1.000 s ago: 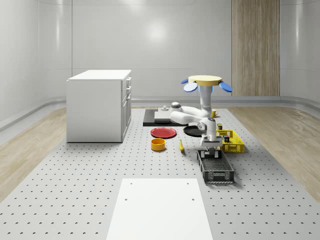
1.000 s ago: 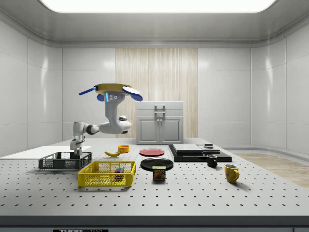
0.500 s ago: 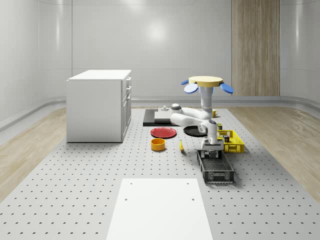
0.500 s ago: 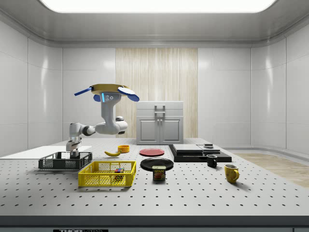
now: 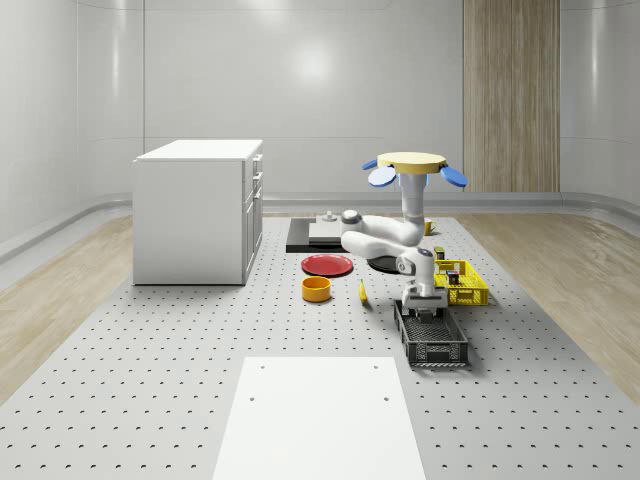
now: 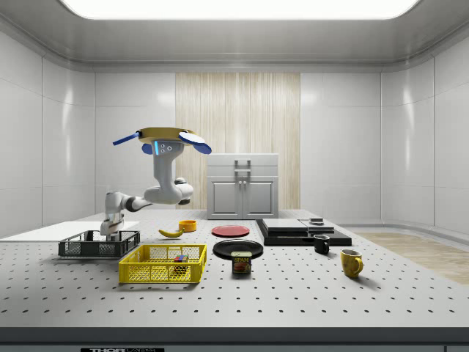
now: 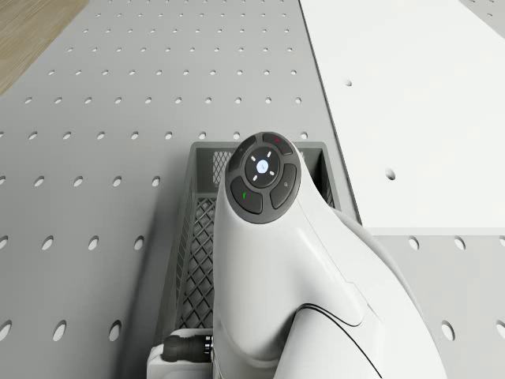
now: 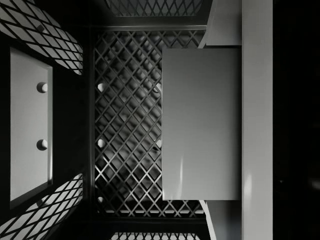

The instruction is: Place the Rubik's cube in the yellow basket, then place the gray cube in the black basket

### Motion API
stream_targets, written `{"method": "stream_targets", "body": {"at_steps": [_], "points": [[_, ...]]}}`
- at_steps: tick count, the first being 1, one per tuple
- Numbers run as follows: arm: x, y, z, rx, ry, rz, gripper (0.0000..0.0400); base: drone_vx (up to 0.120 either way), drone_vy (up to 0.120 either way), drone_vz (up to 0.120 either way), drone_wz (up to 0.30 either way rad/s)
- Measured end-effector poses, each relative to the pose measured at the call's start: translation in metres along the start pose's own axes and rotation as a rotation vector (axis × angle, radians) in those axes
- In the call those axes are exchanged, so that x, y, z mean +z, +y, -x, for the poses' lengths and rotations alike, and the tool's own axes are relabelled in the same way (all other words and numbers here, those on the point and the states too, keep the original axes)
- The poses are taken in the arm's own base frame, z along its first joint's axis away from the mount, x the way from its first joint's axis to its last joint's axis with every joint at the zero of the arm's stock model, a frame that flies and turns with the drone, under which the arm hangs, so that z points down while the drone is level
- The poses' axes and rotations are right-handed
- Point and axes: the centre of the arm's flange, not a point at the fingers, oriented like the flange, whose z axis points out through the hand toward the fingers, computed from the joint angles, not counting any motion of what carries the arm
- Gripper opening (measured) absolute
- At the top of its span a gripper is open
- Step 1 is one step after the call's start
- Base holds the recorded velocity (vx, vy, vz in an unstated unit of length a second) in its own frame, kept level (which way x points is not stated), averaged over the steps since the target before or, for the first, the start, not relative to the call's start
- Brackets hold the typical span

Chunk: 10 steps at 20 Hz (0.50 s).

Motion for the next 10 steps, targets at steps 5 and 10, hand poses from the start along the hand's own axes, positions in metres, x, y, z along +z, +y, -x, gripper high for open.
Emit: {"method": "stream_targets", "body": {"at_steps": [5,10], "points": [[0.0079,0.0000,0.0000,0.000,0.000,0.000,0.0301,0.000,0.000,0.000,0.000],[0.0015,0.0000,0.0000,0.000,0.000,0.000,0.0372,0.000,0.000,0.000,0.000]]}}
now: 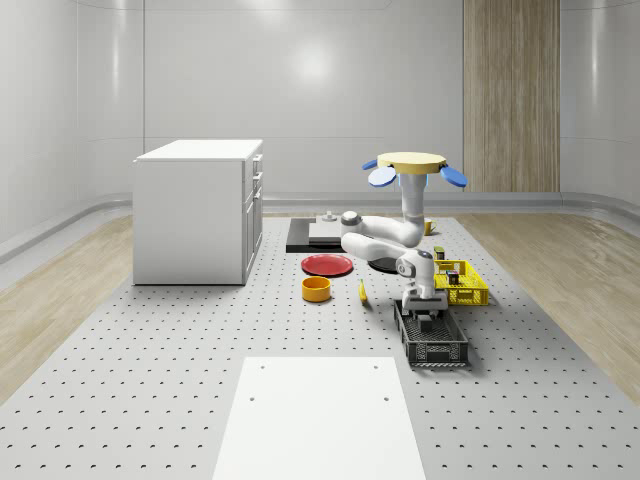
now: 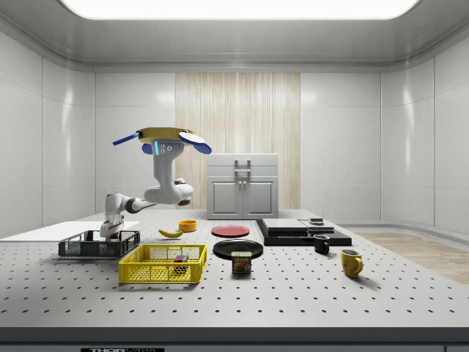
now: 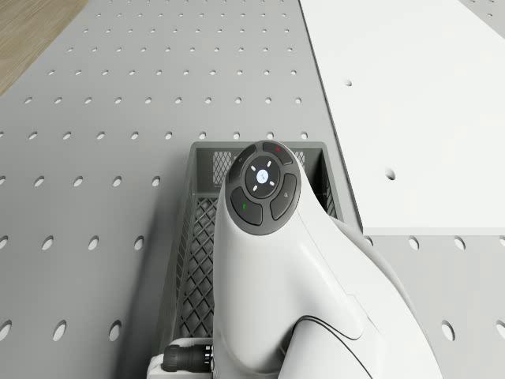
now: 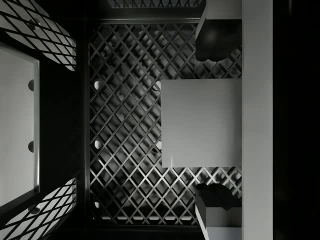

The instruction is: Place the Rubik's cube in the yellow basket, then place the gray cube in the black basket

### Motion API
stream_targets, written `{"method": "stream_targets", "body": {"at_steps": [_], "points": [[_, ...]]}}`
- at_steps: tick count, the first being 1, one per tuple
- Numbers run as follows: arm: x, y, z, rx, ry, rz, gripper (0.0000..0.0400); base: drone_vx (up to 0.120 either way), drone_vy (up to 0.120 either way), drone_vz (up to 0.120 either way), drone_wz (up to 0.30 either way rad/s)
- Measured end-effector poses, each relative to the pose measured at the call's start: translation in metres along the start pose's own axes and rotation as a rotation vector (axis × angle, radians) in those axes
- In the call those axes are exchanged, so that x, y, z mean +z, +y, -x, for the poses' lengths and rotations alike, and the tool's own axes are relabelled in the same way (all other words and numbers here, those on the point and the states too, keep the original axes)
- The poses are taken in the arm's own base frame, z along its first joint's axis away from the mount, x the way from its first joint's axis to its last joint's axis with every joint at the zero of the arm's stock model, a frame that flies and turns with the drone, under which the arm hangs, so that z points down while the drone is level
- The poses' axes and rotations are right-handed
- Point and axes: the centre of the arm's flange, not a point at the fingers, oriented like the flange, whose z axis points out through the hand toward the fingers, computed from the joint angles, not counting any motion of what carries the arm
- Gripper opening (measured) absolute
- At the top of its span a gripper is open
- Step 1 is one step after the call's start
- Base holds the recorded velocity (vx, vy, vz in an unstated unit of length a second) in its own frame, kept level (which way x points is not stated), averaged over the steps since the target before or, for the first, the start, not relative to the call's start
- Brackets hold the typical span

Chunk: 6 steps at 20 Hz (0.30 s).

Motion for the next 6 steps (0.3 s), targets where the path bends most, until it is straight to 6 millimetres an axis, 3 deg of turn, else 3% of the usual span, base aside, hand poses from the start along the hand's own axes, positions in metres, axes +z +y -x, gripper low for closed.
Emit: {"method": "stream_targets", "body": {"at_steps": [6], "points": [[-0.020,0.000,0.000,0.000,0.000,0.000,0.0393,0.000,0.000,0.000,0.000]]}}
